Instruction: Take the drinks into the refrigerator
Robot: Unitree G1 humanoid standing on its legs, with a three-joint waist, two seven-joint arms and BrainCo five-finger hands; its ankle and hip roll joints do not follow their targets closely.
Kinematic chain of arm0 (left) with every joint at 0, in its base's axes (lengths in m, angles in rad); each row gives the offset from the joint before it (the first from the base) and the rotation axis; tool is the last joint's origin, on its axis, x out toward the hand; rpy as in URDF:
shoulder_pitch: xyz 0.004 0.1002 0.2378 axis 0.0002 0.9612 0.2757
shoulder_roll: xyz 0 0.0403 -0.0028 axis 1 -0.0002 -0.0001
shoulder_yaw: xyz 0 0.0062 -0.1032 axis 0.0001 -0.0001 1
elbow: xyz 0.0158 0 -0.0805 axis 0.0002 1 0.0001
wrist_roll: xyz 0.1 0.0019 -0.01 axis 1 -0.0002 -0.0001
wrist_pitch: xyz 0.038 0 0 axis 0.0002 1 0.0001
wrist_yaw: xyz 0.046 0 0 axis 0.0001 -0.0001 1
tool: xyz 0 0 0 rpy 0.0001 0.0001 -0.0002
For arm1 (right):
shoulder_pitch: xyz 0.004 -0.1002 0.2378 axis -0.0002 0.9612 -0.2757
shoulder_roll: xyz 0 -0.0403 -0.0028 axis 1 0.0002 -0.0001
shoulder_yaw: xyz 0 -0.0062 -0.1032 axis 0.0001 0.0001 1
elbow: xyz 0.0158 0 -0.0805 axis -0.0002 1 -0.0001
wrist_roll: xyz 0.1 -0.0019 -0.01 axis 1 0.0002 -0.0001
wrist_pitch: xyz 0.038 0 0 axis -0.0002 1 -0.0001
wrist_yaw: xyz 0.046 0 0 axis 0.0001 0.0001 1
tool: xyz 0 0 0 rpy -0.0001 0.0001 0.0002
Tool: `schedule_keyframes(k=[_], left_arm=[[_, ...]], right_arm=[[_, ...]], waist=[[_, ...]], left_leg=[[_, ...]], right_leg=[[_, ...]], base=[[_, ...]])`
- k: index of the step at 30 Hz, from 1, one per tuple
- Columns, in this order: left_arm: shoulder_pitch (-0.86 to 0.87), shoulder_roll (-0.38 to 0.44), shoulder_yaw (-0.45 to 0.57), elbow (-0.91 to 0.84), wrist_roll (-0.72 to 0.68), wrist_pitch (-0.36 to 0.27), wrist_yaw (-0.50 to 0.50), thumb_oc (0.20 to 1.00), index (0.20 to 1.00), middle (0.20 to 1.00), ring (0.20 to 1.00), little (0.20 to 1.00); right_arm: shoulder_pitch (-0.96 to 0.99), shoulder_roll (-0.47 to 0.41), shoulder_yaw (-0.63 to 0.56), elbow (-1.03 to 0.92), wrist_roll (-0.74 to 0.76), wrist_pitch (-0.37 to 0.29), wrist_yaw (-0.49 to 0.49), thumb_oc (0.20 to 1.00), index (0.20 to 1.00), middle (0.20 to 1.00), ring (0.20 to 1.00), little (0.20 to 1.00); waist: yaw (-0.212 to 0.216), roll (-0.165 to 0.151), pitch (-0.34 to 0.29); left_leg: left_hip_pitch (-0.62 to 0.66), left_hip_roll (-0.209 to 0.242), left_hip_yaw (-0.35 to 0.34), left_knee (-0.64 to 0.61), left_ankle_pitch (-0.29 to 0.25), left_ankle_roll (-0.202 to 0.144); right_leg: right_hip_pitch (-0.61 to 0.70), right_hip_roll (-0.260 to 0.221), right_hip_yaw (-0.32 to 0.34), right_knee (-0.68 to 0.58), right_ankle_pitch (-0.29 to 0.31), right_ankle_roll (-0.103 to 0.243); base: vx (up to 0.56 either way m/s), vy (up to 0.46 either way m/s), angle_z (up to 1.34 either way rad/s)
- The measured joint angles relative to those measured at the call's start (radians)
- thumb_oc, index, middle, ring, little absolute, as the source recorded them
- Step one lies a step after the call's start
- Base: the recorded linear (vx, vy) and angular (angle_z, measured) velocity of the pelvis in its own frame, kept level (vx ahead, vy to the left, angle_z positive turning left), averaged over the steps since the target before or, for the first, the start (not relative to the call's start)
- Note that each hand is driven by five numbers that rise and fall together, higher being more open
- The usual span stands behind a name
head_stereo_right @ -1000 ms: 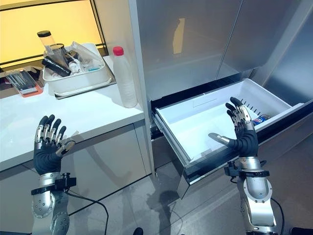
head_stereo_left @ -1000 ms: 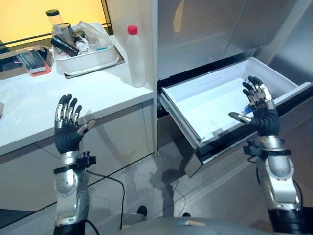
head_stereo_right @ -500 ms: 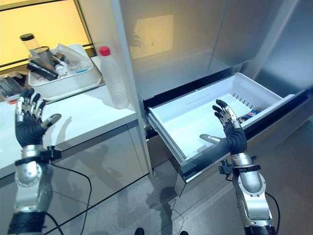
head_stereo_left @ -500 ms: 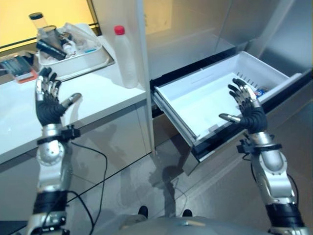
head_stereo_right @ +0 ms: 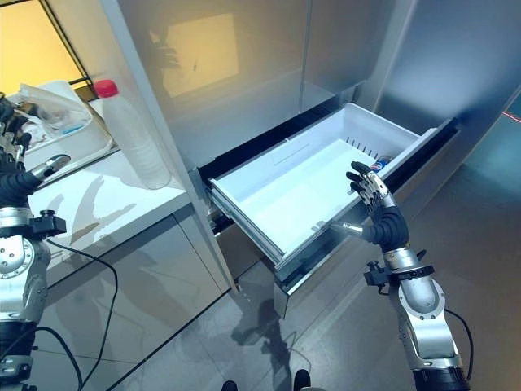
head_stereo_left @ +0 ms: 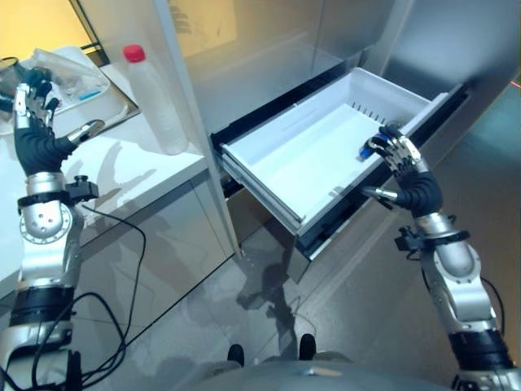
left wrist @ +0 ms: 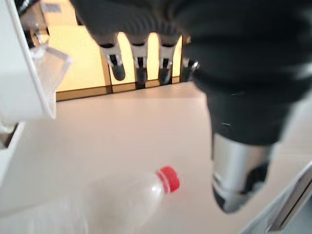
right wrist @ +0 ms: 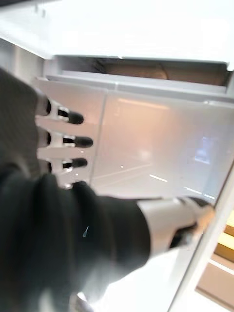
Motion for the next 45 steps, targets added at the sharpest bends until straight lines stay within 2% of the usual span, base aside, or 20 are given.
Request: schedule_keyframes(k=[8, 14, 19, 25, 30, 39, 45], left_arm=[[0.000, -0.017, -0.031, -0.001, -0.029, 0.000, -0.070, 1.000, 1.000, 1.000, 1.000, 1.000], [0.005, -0.082, -0.035, -0.002, -0.035, 0.001, -0.112, 1.000, 1.000, 1.000, 1.000, 1.000], [0.006, -0.118, -0.033, -0.002, -0.099, 0.001, -0.119, 1.000, 1.000, 1.000, 1.000, 1.000], [0.012, -0.145, -0.032, 0.002, -0.101, 0.003, -0.121, 1.000, 1.000, 1.000, 1.000, 1.000], [0.012, -0.145, -0.033, 0.008, -0.101, 0.005, -0.122, 1.000, 1.000, 1.000, 1.000, 1.000], [-0.035, -0.138, -0.040, 0.089, -0.099, 0.022, -0.106, 1.000, 1.000, 1.000, 1.000, 1.000], [-0.112, -0.099, -0.102, 0.162, -0.097, 0.041, -0.061, 1.000, 1.000, 1.000, 1.000, 1.000]], right_arm=[[-0.002, -0.014, -0.004, -0.004, 0.038, 0.000, 0.002, 1.000, 1.000, 1.000, 1.000, 1.000], [-0.005, -0.012, -0.058, -0.017, 0.038, -0.001, 0.009, 1.000, 1.000, 1.000, 1.000, 1.000], [-0.006, -0.009, -0.062, -0.022, 0.039, -0.001, 0.011, 1.000, 1.000, 1.000, 1.000, 1.000], [-0.006, -0.006, -0.063, -0.027, 0.039, -0.001, 0.022, 1.000, 1.000, 1.000, 1.000, 1.000], [-0.005, -0.006, -0.066, -0.052, 0.040, -0.001, 0.029, 1.000, 1.000, 1.000, 1.000, 1.000], [-0.004, -0.004, -0.064, -0.064, 0.065, -0.002, 0.037, 1.000, 1.000, 1.000, 1.000, 1.000], [-0.001, -0.002, -0.051, -0.064, 0.067, -0.002, 0.042, 1.000, 1.000, 1.000, 1.000, 1.000]], waist=[[-0.011, 0.009, 0.016], [-0.024, 0.008, 0.038], [-0.026, 0.008, 0.042], [-0.026, 0.006, 0.042], [-0.027, 0.005, 0.041], [-0.036, -0.020, 0.011], [-0.048, -0.033, -0.008]], left_leg=[[-0.012, 0.004, 0.029, -0.002, -0.001, -0.002], [-0.003, 0.006, 0.032, -0.002, -0.002, -0.003], [0.003, 0.008, 0.047, -0.002, -0.006, -0.003], [0.022, 0.009, 0.052, -0.002, -0.008, -0.002], [0.024, 0.010, 0.055, -0.002, -0.009, -0.002], [0.042, 0.013, 0.073, -0.003, -0.013, -0.003], [0.040, 0.012, 0.080, -0.002, -0.013, -0.003]], right_leg=[[-0.027, 0.007, 0.032, 0.000, 0.011, -0.003], [-0.019, 0.008, 0.034, 0.000, 0.011, -0.003], [-0.019, 0.011, 0.045, 0.000, 0.014, -0.005], [-0.003, 0.013, 0.053, 0.000, 0.014, -0.004], [-0.003, 0.015, 0.058, 0.000, 0.016, -0.006], [0.006, 0.019, 0.074, 0.000, 0.018, -0.008], [-0.001, 0.019, 0.085, 0.000, 0.024, -0.008]], base=[[0.02, -0.008, -0.13], [0.02, -0.009, -0.01], [0.03, -0.002, -0.07], [0.01, -0.003, -0.03], [0.00, -0.001, -0.01], [0.02, -0.002, -0.06], [-0.01, -0.002, -0.05]])
